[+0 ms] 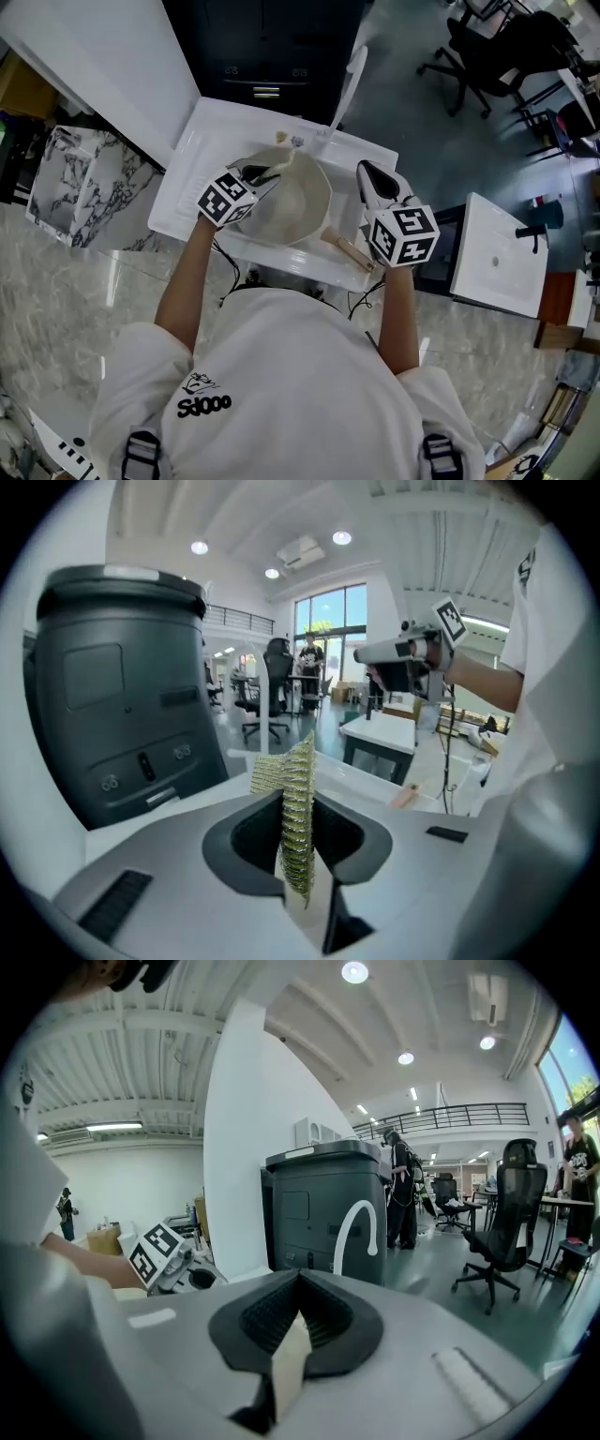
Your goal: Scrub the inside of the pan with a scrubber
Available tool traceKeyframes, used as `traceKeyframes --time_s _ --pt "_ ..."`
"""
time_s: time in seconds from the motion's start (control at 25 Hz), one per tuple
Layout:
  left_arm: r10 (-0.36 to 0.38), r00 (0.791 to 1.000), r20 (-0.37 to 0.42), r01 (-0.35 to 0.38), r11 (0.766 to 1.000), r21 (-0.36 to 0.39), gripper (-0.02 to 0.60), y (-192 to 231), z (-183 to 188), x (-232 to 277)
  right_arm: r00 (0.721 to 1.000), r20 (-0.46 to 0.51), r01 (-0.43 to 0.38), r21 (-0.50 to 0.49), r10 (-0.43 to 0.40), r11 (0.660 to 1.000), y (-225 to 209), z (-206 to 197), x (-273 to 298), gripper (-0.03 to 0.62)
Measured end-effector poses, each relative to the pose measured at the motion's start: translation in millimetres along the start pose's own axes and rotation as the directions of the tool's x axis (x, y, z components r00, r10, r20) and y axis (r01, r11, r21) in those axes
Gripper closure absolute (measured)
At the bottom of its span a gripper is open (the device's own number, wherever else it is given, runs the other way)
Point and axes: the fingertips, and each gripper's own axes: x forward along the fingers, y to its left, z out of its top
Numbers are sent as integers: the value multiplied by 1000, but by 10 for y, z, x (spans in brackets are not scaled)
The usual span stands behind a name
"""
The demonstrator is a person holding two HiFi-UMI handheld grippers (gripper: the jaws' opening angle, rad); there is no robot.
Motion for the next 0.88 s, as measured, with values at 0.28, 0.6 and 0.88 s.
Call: traceKeyframes --time_s 0.28,0.6,0.88 --pt "222 941 254 -226 974 -14 512 411 842 -478 999 49 11 -84 -6 996 -2 363 26 585" --pt "279 872 403 -318 948 32 512 453 1480 -917 991 136 7 -178 18 984 113 814 11 585" --pt "302 837 455 -389 915 107 512 419 1893 -1226 978 209 31 -220 16 975 149 1199 -97 585"
